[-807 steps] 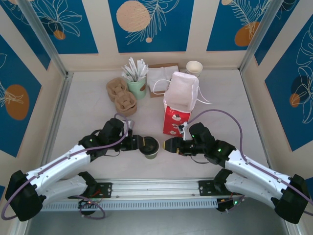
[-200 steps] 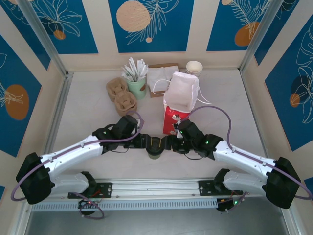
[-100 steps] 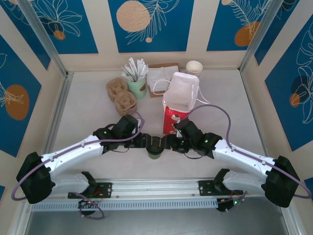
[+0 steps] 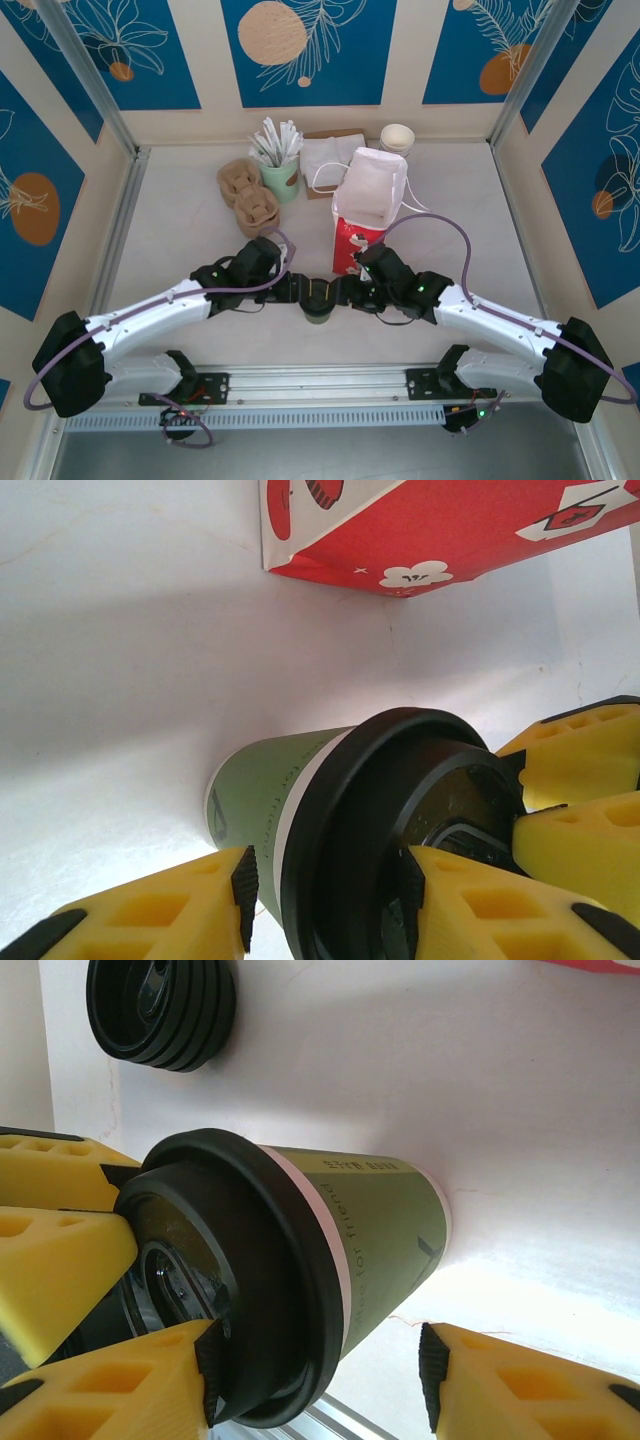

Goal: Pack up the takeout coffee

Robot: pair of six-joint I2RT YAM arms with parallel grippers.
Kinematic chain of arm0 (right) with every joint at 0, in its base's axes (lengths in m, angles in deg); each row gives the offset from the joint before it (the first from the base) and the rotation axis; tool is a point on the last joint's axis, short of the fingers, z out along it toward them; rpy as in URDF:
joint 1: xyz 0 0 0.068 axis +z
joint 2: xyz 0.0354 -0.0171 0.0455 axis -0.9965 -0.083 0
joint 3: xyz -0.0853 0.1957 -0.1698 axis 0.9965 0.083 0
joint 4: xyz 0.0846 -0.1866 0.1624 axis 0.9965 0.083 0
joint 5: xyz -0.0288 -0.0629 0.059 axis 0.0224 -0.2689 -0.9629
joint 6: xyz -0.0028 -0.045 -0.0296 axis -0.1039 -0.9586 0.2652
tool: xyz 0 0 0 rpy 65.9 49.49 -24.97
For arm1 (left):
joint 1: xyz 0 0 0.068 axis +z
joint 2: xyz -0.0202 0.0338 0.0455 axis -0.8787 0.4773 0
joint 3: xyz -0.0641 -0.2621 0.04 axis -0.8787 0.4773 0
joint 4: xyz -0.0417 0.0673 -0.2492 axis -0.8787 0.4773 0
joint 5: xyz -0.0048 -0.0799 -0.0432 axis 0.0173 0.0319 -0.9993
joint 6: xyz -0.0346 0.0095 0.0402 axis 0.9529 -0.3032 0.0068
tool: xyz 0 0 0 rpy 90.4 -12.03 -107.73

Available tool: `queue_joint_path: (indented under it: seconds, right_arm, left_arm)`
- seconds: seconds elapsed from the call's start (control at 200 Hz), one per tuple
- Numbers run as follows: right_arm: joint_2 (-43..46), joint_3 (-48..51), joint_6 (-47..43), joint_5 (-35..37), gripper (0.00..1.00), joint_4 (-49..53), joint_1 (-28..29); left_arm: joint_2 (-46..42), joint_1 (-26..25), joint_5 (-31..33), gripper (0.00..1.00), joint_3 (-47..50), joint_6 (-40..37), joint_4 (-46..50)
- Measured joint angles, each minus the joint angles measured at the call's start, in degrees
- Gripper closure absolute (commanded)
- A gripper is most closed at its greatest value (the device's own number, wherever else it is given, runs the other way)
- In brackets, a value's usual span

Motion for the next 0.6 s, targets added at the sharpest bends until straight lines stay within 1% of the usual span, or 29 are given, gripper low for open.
queue_joint_path:
  seconds: [0.35, 0.6]
  right_arm:
    - [0.0, 0.0, 0.9, 0.7, 0.48, 0.0, 0.0]
    - [0.0, 0.1, 1.4, 0.7, 0.48, -0.1, 0.0]
  left_arm:
    - [0.0, 0.0, -0.2, 0.6, 1.4, 0.4, -2.4]
    - [-1.1, 0.0, -0.9, 0.63, 4.5, 2.4, -7.1]
